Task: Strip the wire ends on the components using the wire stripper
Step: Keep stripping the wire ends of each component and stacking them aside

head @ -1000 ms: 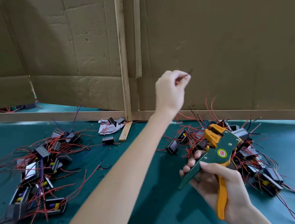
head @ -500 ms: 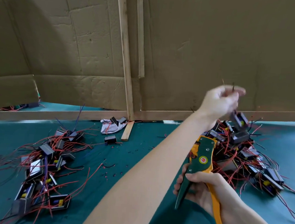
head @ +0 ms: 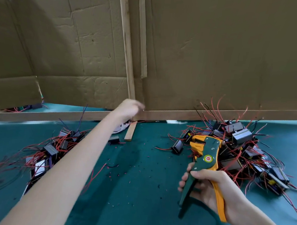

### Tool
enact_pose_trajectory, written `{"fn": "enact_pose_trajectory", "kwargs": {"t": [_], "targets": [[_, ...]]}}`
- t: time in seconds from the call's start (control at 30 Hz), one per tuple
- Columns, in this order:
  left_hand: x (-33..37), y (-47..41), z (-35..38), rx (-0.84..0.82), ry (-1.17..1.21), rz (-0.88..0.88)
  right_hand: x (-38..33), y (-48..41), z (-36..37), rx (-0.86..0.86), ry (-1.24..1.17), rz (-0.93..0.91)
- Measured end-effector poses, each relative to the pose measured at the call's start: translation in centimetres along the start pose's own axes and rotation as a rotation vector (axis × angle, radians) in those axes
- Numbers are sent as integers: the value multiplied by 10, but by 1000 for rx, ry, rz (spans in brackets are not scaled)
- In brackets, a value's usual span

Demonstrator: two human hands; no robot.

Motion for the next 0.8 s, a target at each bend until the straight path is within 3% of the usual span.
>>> {"fn": "enact_pose_trajectory", "kwargs": {"t": [0.03, 0.1, 0.17, 0.33, 0.43, 0.53, 0.63, 0.8], "targets": [[-28, -4, 5, 33, -249, -52, 0, 0, 0, -9, -1, 4], [-76, -4, 21, -61, -553, -122, 0, 0, 0, -19, -1, 20], [-106, 2, 35, -156, -629, -190, 1, 0, 2, -12, 3, 23], [-108, 12, 46, 58, -726, -146, 1, 3, 3, -10, 22, 7], [-83, 15, 38, 138, -545, -105, 1, 3, 3, -9, 30, -3], [-45, 26, 21, 222, -178, -39, 2, 3, 4, -13, 58, -17], [-8, 51, 14, 187, 224, 134, 2, 4, 4, -32, 76, -23], [24, 90, 27, 76, 337, 333, 3, 4, 4, -76, 93, -6]]}}
Point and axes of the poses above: each hand's wrist, its own y-axis away from the middle knuckle, its own z-axis out of the palm, x = y × z, the point moved 1 cm from there along -y, towards the middle knuckle, and after that the axes turned 14 degrees about -y, right-handed, at the moved point
